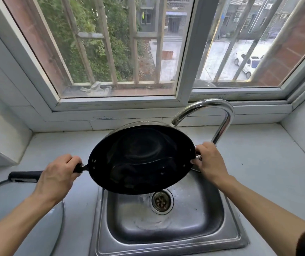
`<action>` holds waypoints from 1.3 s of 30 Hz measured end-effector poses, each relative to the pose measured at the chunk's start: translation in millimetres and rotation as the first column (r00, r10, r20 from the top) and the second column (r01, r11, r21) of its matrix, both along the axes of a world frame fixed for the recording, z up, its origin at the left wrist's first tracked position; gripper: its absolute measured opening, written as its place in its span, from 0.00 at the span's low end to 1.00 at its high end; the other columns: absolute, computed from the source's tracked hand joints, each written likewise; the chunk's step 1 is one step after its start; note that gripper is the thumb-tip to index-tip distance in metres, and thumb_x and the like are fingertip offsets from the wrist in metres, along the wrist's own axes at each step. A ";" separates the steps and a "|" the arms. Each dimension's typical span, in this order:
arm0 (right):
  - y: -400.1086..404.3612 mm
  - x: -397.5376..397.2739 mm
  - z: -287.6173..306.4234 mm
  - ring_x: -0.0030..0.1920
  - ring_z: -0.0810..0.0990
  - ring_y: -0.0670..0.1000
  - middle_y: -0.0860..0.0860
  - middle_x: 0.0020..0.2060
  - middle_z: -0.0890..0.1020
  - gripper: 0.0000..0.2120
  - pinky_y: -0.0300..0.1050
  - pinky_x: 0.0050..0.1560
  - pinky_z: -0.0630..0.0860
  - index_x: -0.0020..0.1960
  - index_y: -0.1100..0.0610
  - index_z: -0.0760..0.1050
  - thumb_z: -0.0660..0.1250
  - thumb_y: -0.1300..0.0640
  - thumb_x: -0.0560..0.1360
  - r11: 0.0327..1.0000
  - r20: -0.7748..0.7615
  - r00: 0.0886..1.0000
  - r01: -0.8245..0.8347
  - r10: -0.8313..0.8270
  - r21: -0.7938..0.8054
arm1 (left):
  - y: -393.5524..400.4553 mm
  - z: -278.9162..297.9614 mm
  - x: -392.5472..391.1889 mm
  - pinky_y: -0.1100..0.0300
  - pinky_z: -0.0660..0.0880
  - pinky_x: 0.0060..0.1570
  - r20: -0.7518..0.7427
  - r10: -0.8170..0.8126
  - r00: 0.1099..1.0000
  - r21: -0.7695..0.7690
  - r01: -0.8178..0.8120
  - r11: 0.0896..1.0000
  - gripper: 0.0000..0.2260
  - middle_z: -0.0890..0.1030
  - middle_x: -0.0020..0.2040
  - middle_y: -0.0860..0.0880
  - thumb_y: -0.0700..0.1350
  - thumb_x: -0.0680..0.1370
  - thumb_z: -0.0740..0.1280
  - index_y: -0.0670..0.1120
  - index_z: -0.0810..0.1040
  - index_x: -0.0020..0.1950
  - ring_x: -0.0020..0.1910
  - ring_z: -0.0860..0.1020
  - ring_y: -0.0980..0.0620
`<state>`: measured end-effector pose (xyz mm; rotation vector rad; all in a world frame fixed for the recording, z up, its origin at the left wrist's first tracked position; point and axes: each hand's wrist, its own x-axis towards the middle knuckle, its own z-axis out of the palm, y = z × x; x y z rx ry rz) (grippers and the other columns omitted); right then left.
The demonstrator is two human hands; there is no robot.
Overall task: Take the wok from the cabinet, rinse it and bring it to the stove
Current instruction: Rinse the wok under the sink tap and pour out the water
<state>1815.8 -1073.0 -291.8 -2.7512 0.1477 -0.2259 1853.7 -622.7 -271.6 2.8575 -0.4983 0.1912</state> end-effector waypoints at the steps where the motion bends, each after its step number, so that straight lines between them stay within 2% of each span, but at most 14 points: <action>1: 2.0 3.7 2.1 0.43 0.67 0.50 0.48 0.39 0.69 0.12 0.48 0.43 0.71 0.41 0.56 0.74 0.77 0.61 0.65 1.000 0.005 1.000 -0.006 0.006 0.001 | 2.9 0.1 -2.3 0.53 0.69 0.30 -0.001 0.004 1.000 -0.002 -0.004 1.000 0.15 0.72 0.37 0.50 0.37 0.65 0.78 0.46 0.75 0.44 0.34 0.72 0.45; 11: 9.6 20.2 13.9 0.44 0.66 0.47 0.47 0.39 0.69 0.11 0.43 0.44 0.66 0.42 0.55 0.75 0.77 0.60 0.66 0.999 0.052 0.997 -0.050 0.050 -0.012 | 12.8 0.3 -21.0 0.51 0.72 0.29 -0.034 0.051 0.998 -0.016 -0.051 0.999 0.16 0.70 0.37 0.52 0.36 0.64 0.78 0.47 0.75 0.44 0.35 0.72 0.45; 16: 7.3 9.8 13.9 0.44 0.68 0.49 0.48 0.40 0.70 0.11 0.48 0.45 0.72 0.43 0.57 0.76 0.77 0.61 0.66 0.999 0.009 0.999 -0.053 0.053 -0.004 | 10.0 -0.4 -26.6 0.52 0.72 0.28 -0.050 0.040 0.998 -0.017 -0.041 0.999 0.15 0.70 0.37 0.52 0.36 0.65 0.78 0.47 0.75 0.44 0.34 0.72 0.46; 18: 3.8 3.0 13.7 0.45 0.69 0.50 0.48 0.41 0.70 0.11 0.47 0.47 0.73 0.44 0.57 0.76 0.76 0.62 0.66 0.998 0.002 0.998 -0.060 0.060 0.015 | 10.0 -2.2 -30.6 0.52 0.72 0.28 -0.054 0.024 0.998 -0.013 -0.025 1.000 0.15 0.71 0.37 0.52 0.37 0.65 0.78 0.47 0.75 0.44 0.34 0.72 0.47; 23: -1.1 -10.4 22.1 0.46 0.69 0.52 0.49 0.40 0.71 0.09 0.42 0.48 0.66 0.46 0.56 0.78 0.73 0.65 0.68 0.996 0.045 0.996 -0.073 0.071 0.042 | 15.3 -8.3 -38.6 0.52 0.74 0.32 -0.095 -0.012 0.995 -0.030 0.009 1.000 0.16 0.73 0.41 0.54 0.38 0.67 0.77 0.48 0.76 0.48 0.39 0.73 0.49; 28: -2.3 -21.9 37.7 0.49 0.68 0.49 0.49 0.42 0.73 0.11 0.36 0.52 0.63 0.53 0.55 0.80 0.72 0.62 0.71 0.995 0.034 0.997 -0.074 0.072 0.066 | 17.7 -8.3 -48.4 0.56 0.70 0.34 -0.148 -0.052 0.988 -0.049 0.045 0.998 0.17 0.73 0.41 0.56 0.37 0.67 0.77 0.50 0.76 0.49 0.38 0.73 0.52; 34: 2.5 -34.8 48.5 0.53 0.68 0.50 0.50 0.45 0.74 0.10 0.39 0.56 0.67 0.55 0.56 0.79 0.69 0.61 0.74 0.994 0.025 0.998 -0.059 0.057 0.094 | 25.2 -6.2 -57.9 0.55 0.73 0.35 -0.195 -0.087 0.977 -0.043 0.081 0.996 0.16 0.73 0.42 0.58 0.40 0.69 0.76 0.52 0.76 0.52 0.38 0.74 0.53; 37: 3.3 -40.4 51.0 0.53 0.69 0.52 0.52 0.45 0.75 0.08 0.46 0.58 0.70 0.53 0.59 0.80 0.68 0.60 0.74 0.995 -0.013 0.997 -0.074 0.075 0.070 | 33.5 -3.2 -57.3 0.57 0.74 0.36 -0.244 -0.121 0.962 -0.039 0.115 0.993 0.15 0.73 0.43 0.60 0.43 0.71 0.75 0.55 0.76 0.53 0.39 0.75 0.55; 39: 4.2 -45.2 52.0 0.52 0.69 0.53 0.53 0.45 0.76 0.07 0.46 0.58 0.70 0.51 0.60 0.80 0.67 0.59 0.75 0.995 -0.037 0.995 -0.094 0.095 0.033 | 39.3 -1.5 -55.7 0.59 0.73 0.37 -0.288 -0.156 0.945 -0.026 0.155 0.988 0.15 0.73 0.44 0.62 0.44 0.72 0.74 0.58 0.75 0.54 0.40 0.75 0.57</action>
